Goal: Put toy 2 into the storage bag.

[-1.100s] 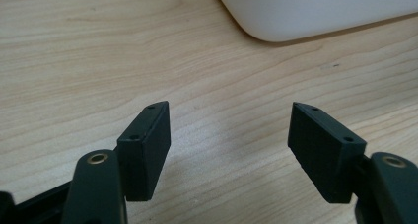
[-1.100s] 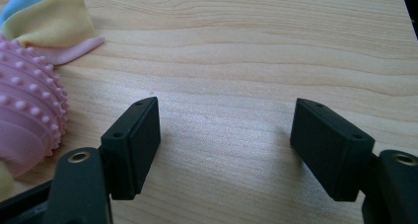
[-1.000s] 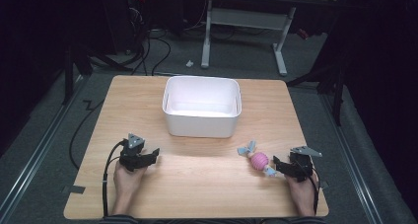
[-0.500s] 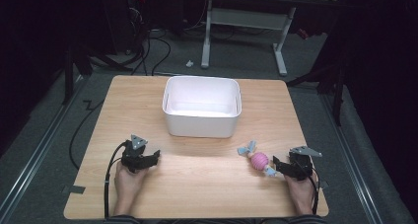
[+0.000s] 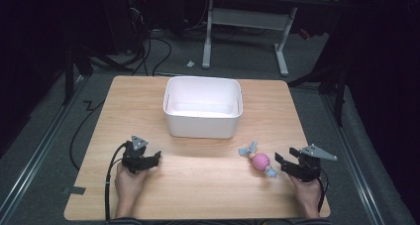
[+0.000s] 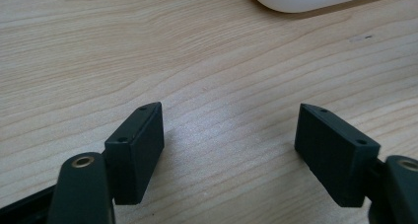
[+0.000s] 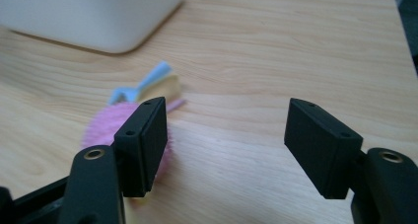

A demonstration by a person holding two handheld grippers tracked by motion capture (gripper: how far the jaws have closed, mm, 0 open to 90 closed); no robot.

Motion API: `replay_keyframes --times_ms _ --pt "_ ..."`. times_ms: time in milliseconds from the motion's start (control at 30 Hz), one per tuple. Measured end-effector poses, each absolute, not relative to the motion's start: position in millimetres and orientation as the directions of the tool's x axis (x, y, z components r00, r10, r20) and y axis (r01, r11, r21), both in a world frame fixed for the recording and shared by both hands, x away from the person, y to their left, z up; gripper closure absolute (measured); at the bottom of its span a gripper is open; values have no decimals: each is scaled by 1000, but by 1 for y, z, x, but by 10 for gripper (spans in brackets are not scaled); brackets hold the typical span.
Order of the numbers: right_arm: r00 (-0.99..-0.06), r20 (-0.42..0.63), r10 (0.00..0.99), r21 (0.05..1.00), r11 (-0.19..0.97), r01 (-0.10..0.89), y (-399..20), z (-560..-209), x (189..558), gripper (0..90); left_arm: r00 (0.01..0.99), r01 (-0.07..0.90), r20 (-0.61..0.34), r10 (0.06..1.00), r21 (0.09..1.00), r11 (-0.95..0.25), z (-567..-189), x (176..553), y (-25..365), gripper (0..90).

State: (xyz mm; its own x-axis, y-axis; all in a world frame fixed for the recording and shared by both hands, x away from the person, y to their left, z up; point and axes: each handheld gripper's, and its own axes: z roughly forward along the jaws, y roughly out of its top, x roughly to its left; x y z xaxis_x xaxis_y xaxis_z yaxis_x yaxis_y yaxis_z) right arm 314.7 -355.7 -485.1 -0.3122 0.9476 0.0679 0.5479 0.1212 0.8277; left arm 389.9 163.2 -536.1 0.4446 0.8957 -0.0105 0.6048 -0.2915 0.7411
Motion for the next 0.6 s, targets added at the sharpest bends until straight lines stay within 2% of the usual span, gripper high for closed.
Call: replay_keyframes --times_ms 267,600 --pt "-420 25 907 815 225 534 -327 -475 309 331 442 606 -12 897 741 -289 -536 388 163 268" --pt "-464 8 886 767 292 571 -310 -487 317 314 444 606 -12 896 741 -290 -536 389 163 265"
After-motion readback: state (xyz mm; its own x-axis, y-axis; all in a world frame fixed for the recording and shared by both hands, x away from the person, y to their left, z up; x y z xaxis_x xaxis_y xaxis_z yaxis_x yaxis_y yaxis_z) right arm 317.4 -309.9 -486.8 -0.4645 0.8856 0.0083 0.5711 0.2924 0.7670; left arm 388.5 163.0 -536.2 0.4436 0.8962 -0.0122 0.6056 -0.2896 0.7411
